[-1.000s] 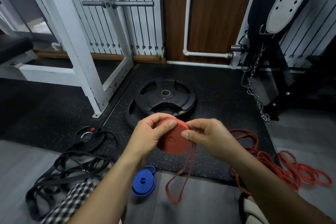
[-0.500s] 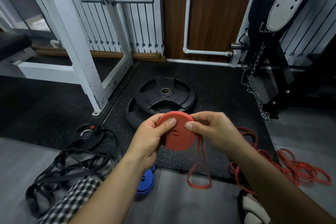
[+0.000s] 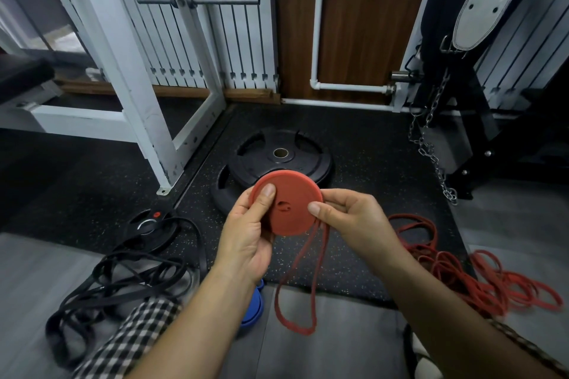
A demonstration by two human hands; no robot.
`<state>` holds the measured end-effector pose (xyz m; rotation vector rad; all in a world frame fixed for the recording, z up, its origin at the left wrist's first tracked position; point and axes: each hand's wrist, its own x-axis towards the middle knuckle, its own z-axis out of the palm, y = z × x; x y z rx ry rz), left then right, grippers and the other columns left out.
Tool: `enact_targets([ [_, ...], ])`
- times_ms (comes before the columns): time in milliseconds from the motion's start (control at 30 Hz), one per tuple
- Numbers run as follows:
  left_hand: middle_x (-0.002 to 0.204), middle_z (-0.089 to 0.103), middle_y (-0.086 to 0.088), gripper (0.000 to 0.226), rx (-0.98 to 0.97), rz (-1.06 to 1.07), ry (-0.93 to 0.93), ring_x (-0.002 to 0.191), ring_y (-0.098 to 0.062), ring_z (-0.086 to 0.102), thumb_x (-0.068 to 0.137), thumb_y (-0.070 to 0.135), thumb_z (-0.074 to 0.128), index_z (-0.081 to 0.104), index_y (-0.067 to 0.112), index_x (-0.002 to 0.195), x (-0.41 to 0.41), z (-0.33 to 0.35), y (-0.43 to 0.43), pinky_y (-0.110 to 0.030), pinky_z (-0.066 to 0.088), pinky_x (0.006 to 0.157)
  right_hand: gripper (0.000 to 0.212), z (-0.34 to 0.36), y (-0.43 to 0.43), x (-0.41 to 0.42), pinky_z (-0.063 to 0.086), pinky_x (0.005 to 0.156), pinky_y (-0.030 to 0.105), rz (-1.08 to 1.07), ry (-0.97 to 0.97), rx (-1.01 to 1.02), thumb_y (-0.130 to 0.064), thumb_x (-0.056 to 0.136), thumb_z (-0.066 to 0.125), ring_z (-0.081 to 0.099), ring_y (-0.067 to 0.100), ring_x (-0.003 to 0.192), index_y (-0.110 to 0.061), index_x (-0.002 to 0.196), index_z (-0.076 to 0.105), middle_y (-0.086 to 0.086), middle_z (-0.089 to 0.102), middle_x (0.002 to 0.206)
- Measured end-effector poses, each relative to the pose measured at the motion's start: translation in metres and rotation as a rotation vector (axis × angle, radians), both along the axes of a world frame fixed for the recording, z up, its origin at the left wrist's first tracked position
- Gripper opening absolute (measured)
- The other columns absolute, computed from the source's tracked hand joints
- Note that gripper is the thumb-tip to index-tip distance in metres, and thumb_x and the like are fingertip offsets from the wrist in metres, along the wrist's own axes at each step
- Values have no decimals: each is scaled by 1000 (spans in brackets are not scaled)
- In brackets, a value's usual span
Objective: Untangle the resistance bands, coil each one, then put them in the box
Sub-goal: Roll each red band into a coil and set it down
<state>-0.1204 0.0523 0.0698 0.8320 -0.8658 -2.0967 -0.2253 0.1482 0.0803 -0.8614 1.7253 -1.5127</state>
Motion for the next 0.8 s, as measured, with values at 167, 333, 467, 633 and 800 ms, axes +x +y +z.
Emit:
enact_targets([
  [167,83,69,-2,26,-171,-146,-116,75,-15,64,70,22,65,64,16,95,6,5,-8,-26,55,57,14,9,5,-13,55,76,20,62,60,31,-10,83,65,70,8,83,-22,90,68,-1,74,88],
  [333,87,68,9,23,-760,-317,-335,78,4,60,73,7,70,67,22,90,11,7,-16,-9,46,73,14,8,9,-14,58,75,37,200,374,178,-14,81,69,69,24,78,-27,84,70,9,72,81],
  [467,74,67,7,10,-705,-300,-360,69,-1,60,75,11,70,70,21,77,6,-2,-9,-15,46,65,15,10,9,-13,57,74,29,177,329,137,-12,81,68,69,15,78,-18,94,70,4,72,84],
  [633,63,68,7,9,-384,-75,-195,60,-2,60,68,23,67,67,18,76,0,2,-3,-17,49,56,14,13,10,-19,56,74,20,159,192,120,-15,78,70,68,8,76,-26,86,67,-3,72,83],
  [800,67,69,3,7,-168,45,-136,62,-9,63,77,24,63,66,18,79,-2,-2,4,-25,53,56,10,5,5,-12,54,73,20,89,64,81,-16,85,63,68,11,81,-22,90,68,0,72,86],
])
